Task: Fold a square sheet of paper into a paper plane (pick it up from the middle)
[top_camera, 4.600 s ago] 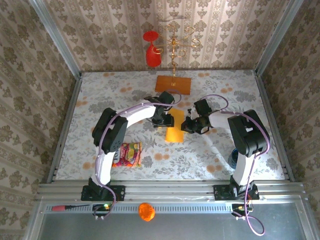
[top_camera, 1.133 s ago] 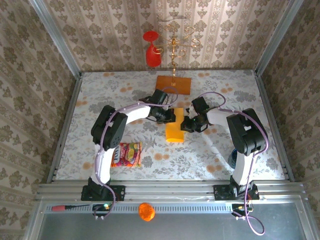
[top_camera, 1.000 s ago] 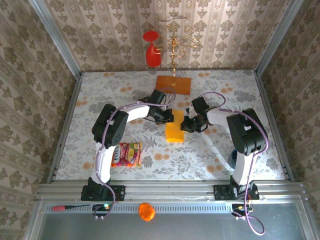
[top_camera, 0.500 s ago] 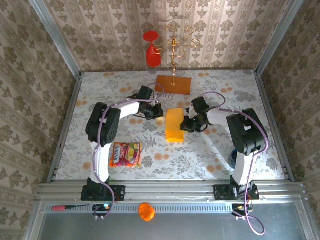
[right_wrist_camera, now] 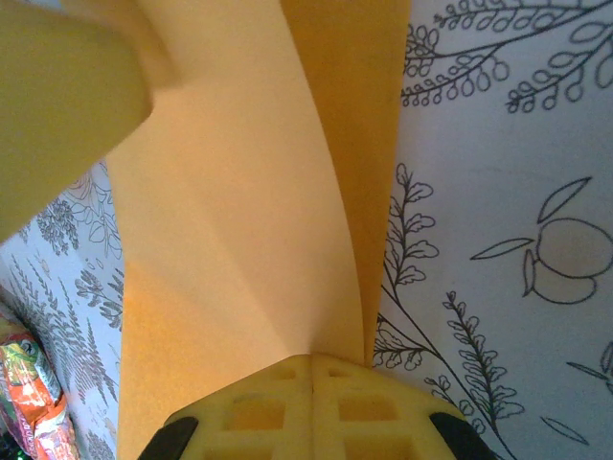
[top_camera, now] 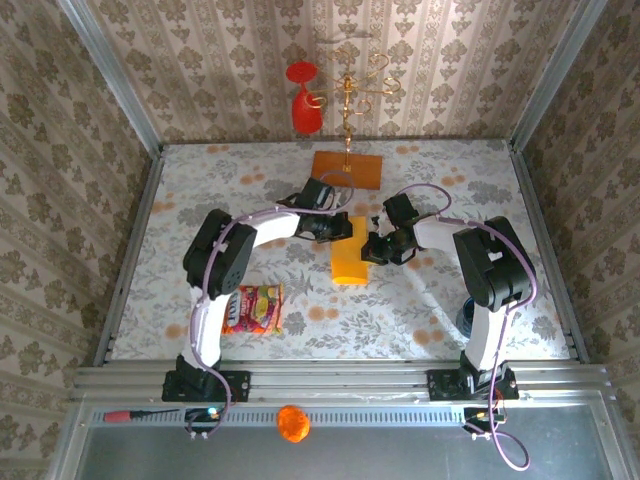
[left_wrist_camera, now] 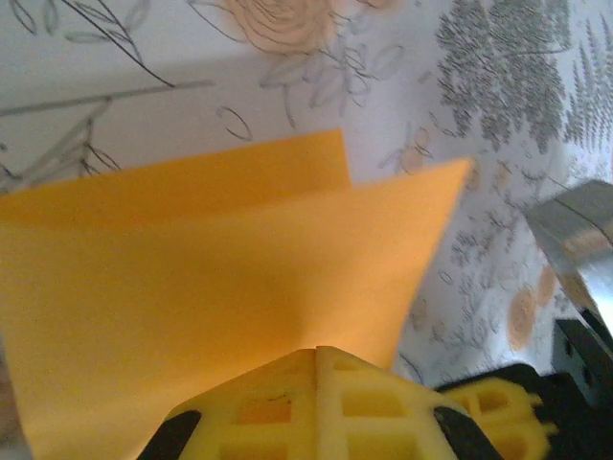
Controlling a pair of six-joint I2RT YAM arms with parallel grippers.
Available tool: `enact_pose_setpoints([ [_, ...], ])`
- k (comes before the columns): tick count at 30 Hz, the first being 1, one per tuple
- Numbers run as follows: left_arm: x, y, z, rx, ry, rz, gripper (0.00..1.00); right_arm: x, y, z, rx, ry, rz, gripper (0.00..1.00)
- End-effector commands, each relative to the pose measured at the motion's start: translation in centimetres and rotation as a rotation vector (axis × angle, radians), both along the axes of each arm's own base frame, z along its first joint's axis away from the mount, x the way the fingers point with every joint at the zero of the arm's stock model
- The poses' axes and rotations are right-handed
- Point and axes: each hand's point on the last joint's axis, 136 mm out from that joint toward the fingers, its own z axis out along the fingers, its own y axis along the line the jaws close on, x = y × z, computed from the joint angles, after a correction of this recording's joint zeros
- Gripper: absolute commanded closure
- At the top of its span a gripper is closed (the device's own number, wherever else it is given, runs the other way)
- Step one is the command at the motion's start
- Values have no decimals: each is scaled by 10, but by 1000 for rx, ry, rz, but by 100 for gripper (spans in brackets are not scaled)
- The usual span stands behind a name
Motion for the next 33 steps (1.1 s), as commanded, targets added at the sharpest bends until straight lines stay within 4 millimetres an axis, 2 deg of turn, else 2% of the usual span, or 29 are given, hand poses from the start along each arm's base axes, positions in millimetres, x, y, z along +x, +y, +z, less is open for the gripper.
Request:
enact_pose_setpoints([
  [1, 19, 6, -9, -11, 23, 33, 100, -54, -64, -72, -341, 220, -46, 98],
  [9, 55, 47, -26, 36, 47, 124, 100, -53, -65, -71, -341, 216, -48, 98],
  [12, 69, 57, -27, 23, 64, 150, 100, -53, -64, -71, -338, 216, -46, 98],
  [14, 73, 56, -29, 32, 70, 145, 100, -52, -64, -71, -338, 215, -45, 98],
  [16, 86, 70, -30, 59, 76, 166, 100, -53, -64, -71, -339, 215, -44, 98],
  [18, 89, 72, -25, 80, 72, 162, 100, -53, -64, -71, -340, 216, -44, 98],
  [20, 88, 71, -9, 76, 50, 155, 100, -53, -63, -71, -338, 215, -45, 98],
  [24, 75, 70, 48, 33, -31, 152, 100, -54, -63, -71, -337, 216, -45, 98],
  [25, 59, 57, 60, 29, -48, 120, 100, -54, -64, -71, -337, 217, -46, 98],
  [26, 49, 55, 67, 35, -56, 112, 100, -54, -64, -71, -337, 218, -46, 98],
  [29, 16, 50, 68, 56, -34, 91, 100, -53, -63, -71, -335, 215, -44, 98],
  [33, -30, 34, 47, 66, 46, 37, 100, -53, -62, -71, -333, 215, -46, 98],
])
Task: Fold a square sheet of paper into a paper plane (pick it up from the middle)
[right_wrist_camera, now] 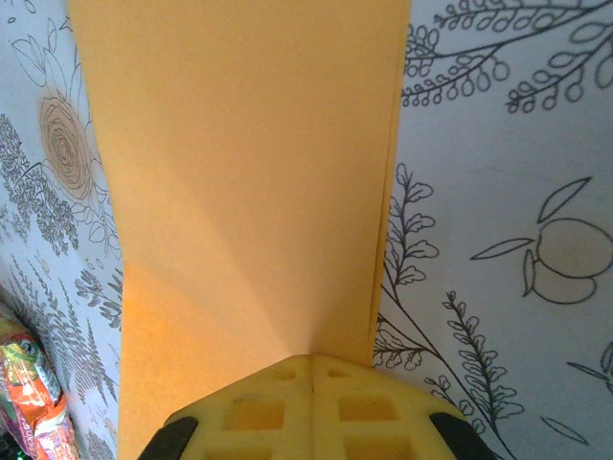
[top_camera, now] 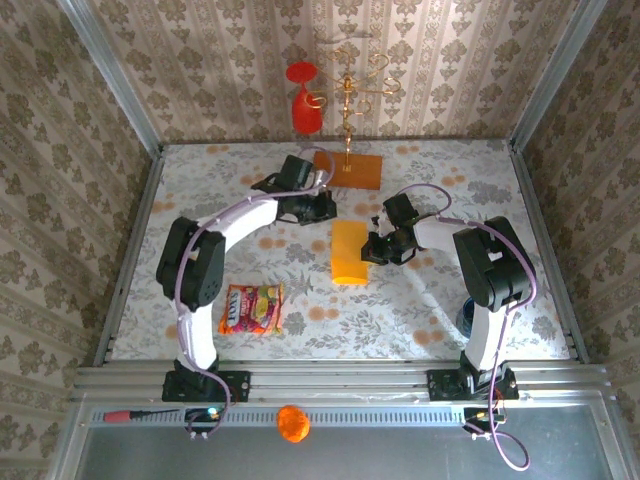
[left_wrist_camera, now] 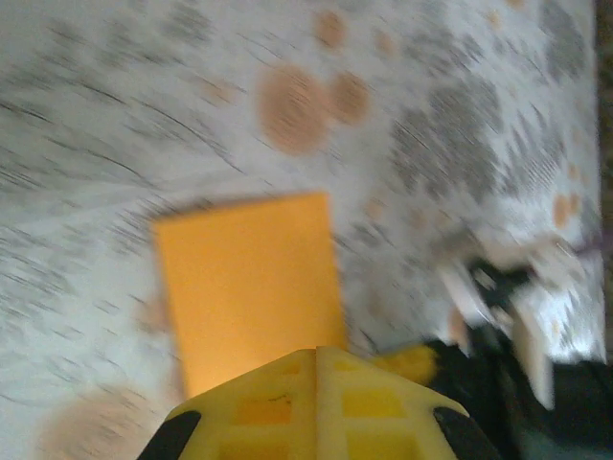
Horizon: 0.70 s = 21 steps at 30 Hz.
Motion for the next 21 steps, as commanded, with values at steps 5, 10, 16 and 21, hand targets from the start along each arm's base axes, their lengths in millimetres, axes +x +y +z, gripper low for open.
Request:
enact_pose_setpoints([
  [5, -68, -12, -61, 106, 193, -82, 100, -53, -63, -71, -332, 215, -48, 98],
  [10, -74, -13, -79, 101, 246, -77, 100, -53, -63, -71, -335, 216, -50, 98],
  [16, -81, -19, -94, 94, 283, -103, 100, -53, -63, -72, -338, 215, -49, 98],
  [21, -88, -5, -105, 122, 304, -90, 100, -53, -64, -72, -343, 216, -51, 98],
])
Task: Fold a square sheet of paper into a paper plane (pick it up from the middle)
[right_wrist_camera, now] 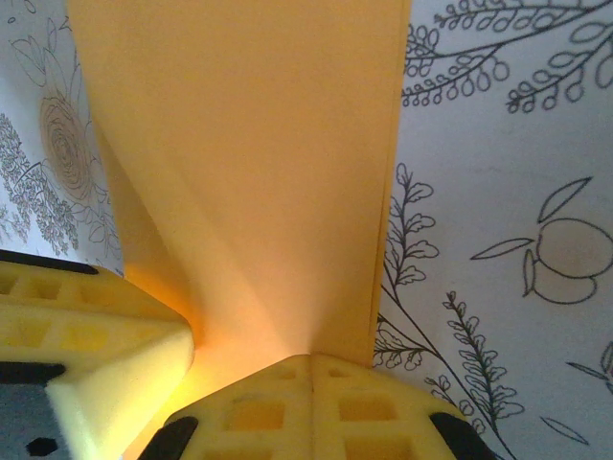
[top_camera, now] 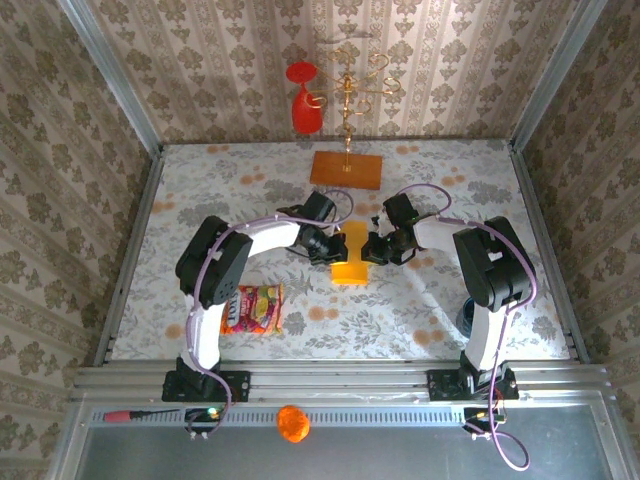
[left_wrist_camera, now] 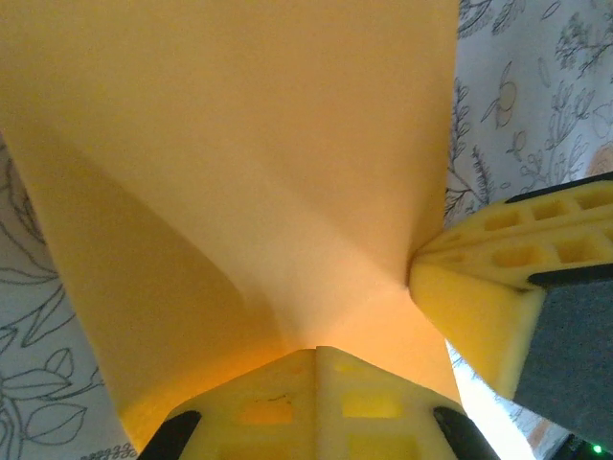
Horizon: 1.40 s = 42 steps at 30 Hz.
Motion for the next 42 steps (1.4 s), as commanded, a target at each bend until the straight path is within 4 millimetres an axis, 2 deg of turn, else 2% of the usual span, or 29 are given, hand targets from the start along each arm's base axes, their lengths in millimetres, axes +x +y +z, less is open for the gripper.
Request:
enact_pose_setpoints([
  [1, -10, 12, -13, 19, 46, 11, 100, -53, -64, -72, -344, 216, -52, 98],
  [7, -23, 55, -29, 78, 73, 71, 100, -53, -65, -73, -348, 219, -60, 97],
  [11, -25, 80, -20, 76, 58, 103, 100, -53, -66, -73, -353, 219, -62, 97],
  [14, -23, 76, 2, 40, 6, 98, 100, -53, -65, -73, -352, 217, -62, 98],
  [18, -24, 44, 23, -40, -45, 73, 100, -53, -66, -72, -355, 215, -63, 98],
  [22, -23, 13, 19, -80, -37, 55, 100, -52, -66, -72, -358, 213, -62, 97],
  [25, -19, 5, 6, -78, -11, 72, 100, -52, -66, -72, -358, 213, -61, 98],
  [31, -21, 12, -9, -50, 3, 91, 100, -53, -66, -72, -358, 212, -59, 97],
  [34, -35, 24, -17, -13, 35, 80, 100, -52, -67, -72, -359, 210, -61, 98],
  [37, -49, 45, -25, 22, 62, 92, 100, -52, -66, -72, -360, 209, -60, 98],
  [42, -73, 66, -29, 17, 107, 94, 100, -51, -67, -72, -362, 211, -63, 98],
])
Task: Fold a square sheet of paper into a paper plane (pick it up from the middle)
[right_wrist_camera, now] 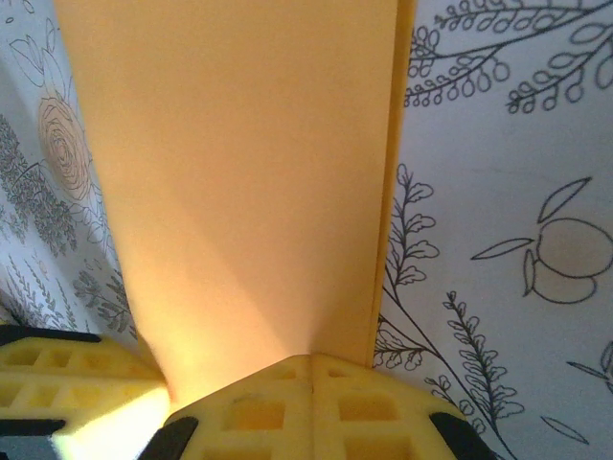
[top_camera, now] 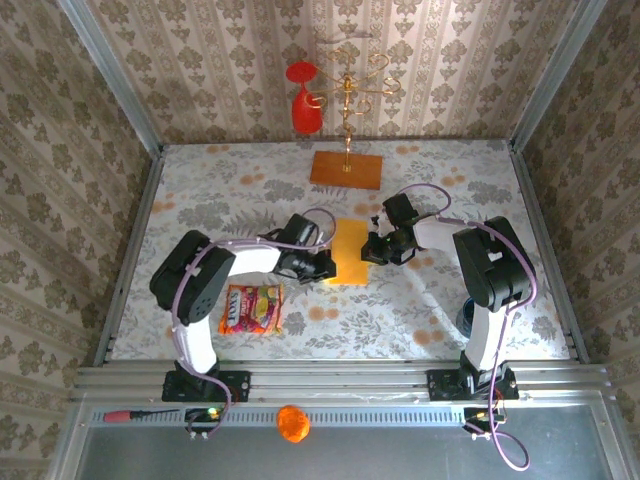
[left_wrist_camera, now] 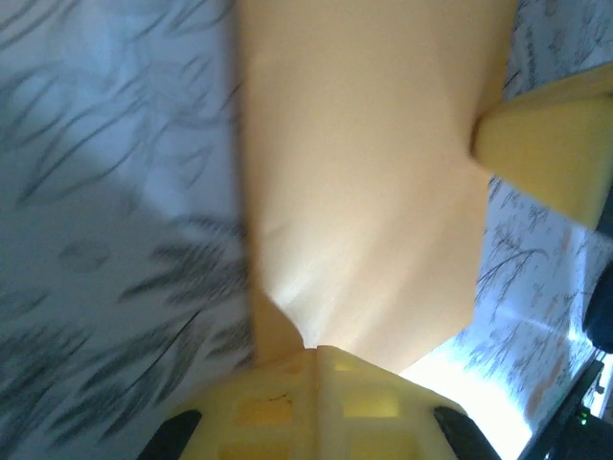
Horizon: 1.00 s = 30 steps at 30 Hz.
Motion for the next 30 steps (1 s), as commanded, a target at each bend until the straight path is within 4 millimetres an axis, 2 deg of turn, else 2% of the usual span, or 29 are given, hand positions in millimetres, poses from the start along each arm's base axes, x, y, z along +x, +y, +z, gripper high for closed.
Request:
enact_pose_setpoints([
  [1, -35, 33, -24, 109, 119, -6, 100, -51, -66, -72, -357, 211, -62, 98],
  [4, -42, 41, -19, 135, 102, -35, 100, -51, -66, -71, -358, 209, -62, 98],
  [7, -32, 36, 1, 112, 38, -41, 100, -51, -66, -71, -356, 210, -63, 98],
  [10, -15, 18, 26, 39, -39, -35, 100, -51, -65, -72, -357, 210, -61, 98],
  [13, -5, -5, 34, -15, -65, -44, 100, -51, -64, -72, -356, 209, -59, 98],
  [16, -3, -20, 25, -5, -49, -65, 100, -51, -65, -72, -359, 206, -60, 98],
  [19, -3, -24, 9, 27, -19, -69, 100, -51, -65, -72, -358, 206, -57, 98],
  [25, -9, -2, -7, 73, 6, -34, 100, -51, -63, -70, -351, 201, -57, 98],
  [30, -33, 25, -17, 116, 43, -37, 100, -49, -58, -66, -347, 188, -47, 98],
])
